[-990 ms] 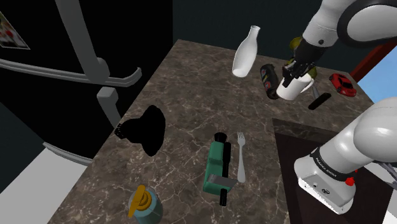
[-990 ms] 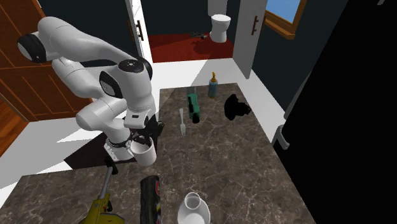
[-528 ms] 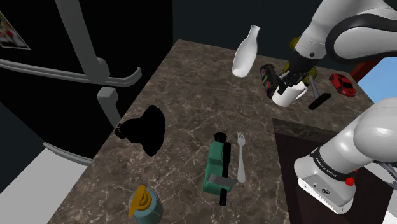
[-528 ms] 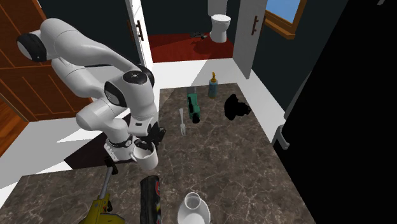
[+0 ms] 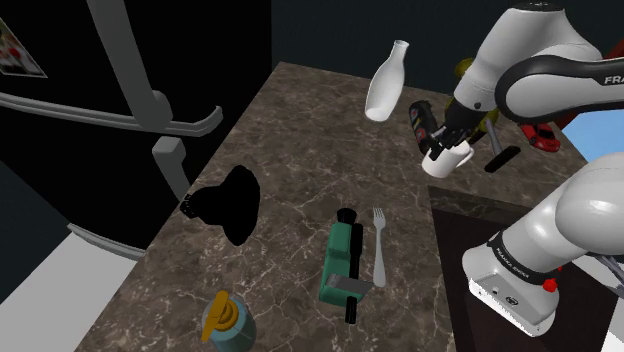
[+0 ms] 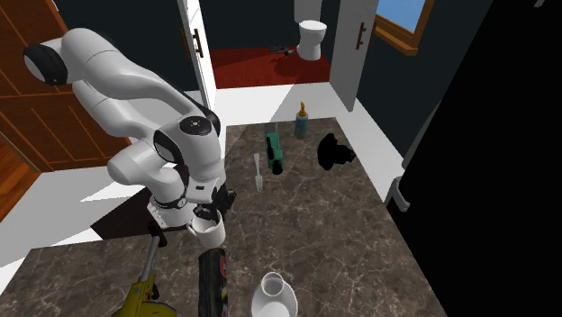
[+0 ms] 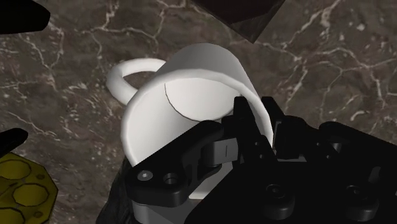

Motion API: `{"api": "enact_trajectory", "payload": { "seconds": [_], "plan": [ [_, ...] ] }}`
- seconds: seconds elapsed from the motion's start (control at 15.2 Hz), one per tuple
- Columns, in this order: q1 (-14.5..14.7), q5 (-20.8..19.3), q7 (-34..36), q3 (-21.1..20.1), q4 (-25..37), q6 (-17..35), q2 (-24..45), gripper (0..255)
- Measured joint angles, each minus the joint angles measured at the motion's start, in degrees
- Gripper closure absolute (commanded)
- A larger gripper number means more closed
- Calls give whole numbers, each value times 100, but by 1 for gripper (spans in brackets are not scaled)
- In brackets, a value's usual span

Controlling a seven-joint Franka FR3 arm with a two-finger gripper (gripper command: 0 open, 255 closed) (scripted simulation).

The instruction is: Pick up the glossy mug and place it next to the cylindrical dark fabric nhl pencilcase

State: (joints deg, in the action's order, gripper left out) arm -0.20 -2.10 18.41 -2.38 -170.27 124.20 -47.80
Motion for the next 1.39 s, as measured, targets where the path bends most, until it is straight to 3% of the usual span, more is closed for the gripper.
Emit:
{"api": "enact_trajectory", "payload": {
  "seconds": [0.4,0.46,0.86,1.19,1.39],
  "plan": [
    [1,0,7,-4,-50,83,30,255],
    [1,0,7,-4,-51,84,30,0],
    [1,0,7,-4,-50,85,30,0],
    [43,38,-2,-15,434,-793,-371,0],
    [44,39,-5,-13,484,-876,-398,0]
  ]
}}
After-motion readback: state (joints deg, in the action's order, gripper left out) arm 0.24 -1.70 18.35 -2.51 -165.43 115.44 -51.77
